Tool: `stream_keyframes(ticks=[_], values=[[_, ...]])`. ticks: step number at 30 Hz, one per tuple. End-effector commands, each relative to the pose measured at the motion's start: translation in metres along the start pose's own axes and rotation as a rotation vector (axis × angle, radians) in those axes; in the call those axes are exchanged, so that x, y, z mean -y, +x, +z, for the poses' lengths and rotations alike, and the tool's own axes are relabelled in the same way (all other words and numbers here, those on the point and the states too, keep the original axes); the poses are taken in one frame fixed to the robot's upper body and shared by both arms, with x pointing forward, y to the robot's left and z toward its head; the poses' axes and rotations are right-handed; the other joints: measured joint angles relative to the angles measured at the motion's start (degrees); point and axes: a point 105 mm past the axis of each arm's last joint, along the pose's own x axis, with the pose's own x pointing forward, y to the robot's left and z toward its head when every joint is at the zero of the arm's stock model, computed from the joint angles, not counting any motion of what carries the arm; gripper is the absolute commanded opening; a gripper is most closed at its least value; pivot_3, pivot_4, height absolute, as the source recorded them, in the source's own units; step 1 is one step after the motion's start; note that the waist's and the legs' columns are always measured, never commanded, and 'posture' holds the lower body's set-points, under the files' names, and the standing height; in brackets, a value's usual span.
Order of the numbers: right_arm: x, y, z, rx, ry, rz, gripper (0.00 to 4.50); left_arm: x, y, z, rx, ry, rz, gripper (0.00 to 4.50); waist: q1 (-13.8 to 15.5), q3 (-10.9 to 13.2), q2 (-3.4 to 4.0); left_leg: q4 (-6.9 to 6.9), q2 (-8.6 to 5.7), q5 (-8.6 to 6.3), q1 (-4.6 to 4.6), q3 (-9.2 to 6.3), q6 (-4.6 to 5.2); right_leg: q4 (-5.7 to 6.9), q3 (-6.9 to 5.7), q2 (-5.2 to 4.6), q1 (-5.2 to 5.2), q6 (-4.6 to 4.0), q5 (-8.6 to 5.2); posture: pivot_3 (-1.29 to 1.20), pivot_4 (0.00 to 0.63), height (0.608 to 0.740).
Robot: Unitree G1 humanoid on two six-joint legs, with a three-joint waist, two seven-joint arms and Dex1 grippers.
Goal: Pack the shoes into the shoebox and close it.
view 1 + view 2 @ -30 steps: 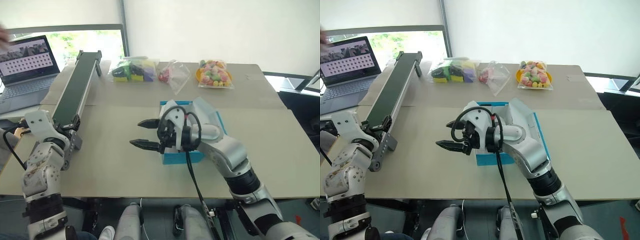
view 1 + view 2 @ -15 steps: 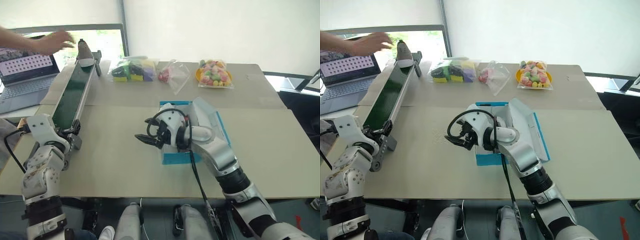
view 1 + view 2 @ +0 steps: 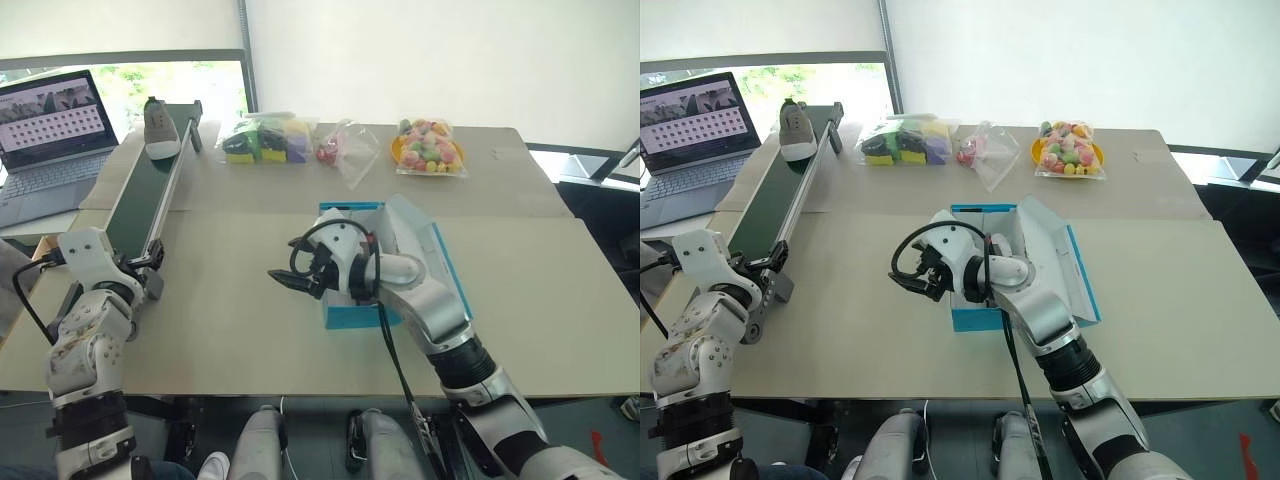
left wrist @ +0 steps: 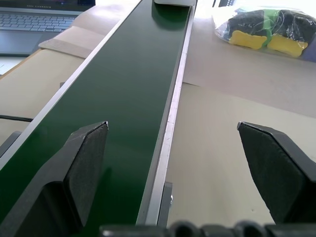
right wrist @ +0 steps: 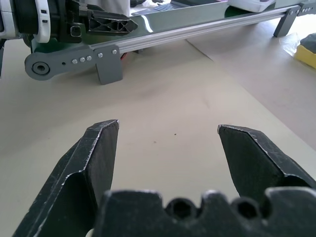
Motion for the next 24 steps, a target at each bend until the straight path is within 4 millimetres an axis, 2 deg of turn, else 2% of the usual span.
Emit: stream_keyframes(ticks=[1, 24], values=[[-0.001, -0.002, 0.009, 0.041, -0.020, -0.007, 3.80, 0.001, -0.001, 0.018, 0.056, 0.016, -0.006, 4.50, 0.0, 0.0, 0.00, 0.01, 0.00, 0.00, 0.00, 0.00, 0.00, 0.00, 0.00, 0.00, 0.00, 0.00, 0.00, 0.00, 0.150, 0.681], [-0.005, -0.004, 0.015, 0.064, 0.002, -0.009, 3.80, -0.011, 0.002, 0.012, 0.017, 0.041, 0.047, 4.50, 0.0, 0.0, 0.00, 0.01, 0.00, 0.00, 0.00, 0.00, 0.00, 0.01, 0.00, 0.00, 0.00, 0.00, 0.01, 0.00, 0.150, 0.681]])
